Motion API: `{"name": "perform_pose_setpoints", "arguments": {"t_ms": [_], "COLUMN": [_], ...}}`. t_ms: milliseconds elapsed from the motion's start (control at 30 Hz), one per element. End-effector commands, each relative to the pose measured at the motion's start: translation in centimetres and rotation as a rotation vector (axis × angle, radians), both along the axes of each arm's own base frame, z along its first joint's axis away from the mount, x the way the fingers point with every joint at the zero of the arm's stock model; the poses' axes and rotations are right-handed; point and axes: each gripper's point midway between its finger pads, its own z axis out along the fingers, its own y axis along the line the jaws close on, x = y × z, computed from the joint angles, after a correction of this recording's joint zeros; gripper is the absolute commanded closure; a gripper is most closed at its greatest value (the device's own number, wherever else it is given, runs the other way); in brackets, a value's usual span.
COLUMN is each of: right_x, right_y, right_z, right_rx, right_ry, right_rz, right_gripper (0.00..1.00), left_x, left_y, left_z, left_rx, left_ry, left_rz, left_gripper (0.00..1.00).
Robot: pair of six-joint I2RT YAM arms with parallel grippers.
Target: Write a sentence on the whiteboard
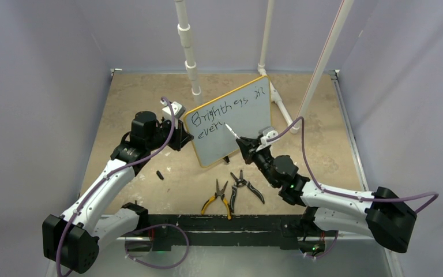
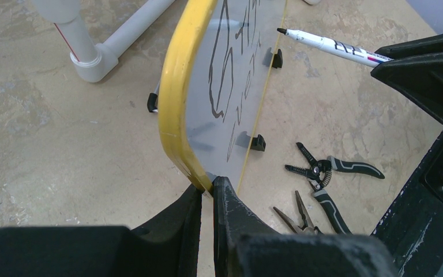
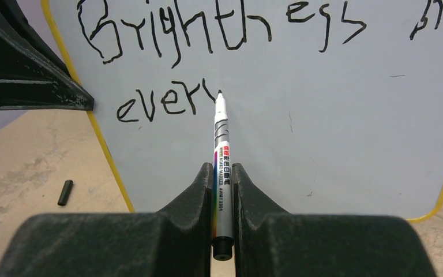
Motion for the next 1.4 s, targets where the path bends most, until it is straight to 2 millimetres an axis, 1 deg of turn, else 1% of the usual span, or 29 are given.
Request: {"name": "perform_pose_setpoints", "arguments": {"t_ms": [0, 167, 300, 467, 800, 1033, 1167, 1367], "right_x": [0.5, 1.3, 1.3, 1.4, 1.9, 1.6, 1.2, 0.7], "right_y": [0.1, 0.2, 0.3, 0.4, 0.8, -0.2, -0.4, -0.3], "right_z": [1.8, 2.8, 3.6, 3.8, 2.2, 0.4, -0.7, -1.8], "right_rx": [0.003, -0.008, 0.001, 0.001, -0.022, -0.036, -0.045, -0.060], "right_ry": [-0.063, -0.096, -0.116, -0.124, -0.077, -0.016, 0.020, 0.053], "right_rz": [-0.011, -0.039, -0.035, -0.037, -0.048, -0.072, -0.064, -0.038], "right_gripper": [1.00, 1.00, 1.00, 1.00, 1.00, 1.00, 1.00, 1.00], "left_x": [0.0, 0.0, 0.0, -0.1, -0.1, -0.1, -0.1, -0.2], "left_y": [-0.1, -0.1, -0.1, -0.2, -0.3, -0.4, -0.4, -0.5], "left_z": [0.7, 0.8, 0.8, 0.8, 0.8, 0.7, 0.8, 0.9], "left_rx": [-0.002, -0.004, -0.005, -0.007, -0.011, -0.014, -0.016, -0.021], "left_ry": [-0.044, -0.044, -0.044, -0.043, -0.040, -0.038, -0.040, -0.040], "left_rz": [-0.016, -0.017, -0.019, -0.024, -0.029, -0.035, -0.037, -0.040], "left_gripper": [1.00, 1.00, 1.00, 1.00, 1.00, 1.00, 1.00, 1.00]}}
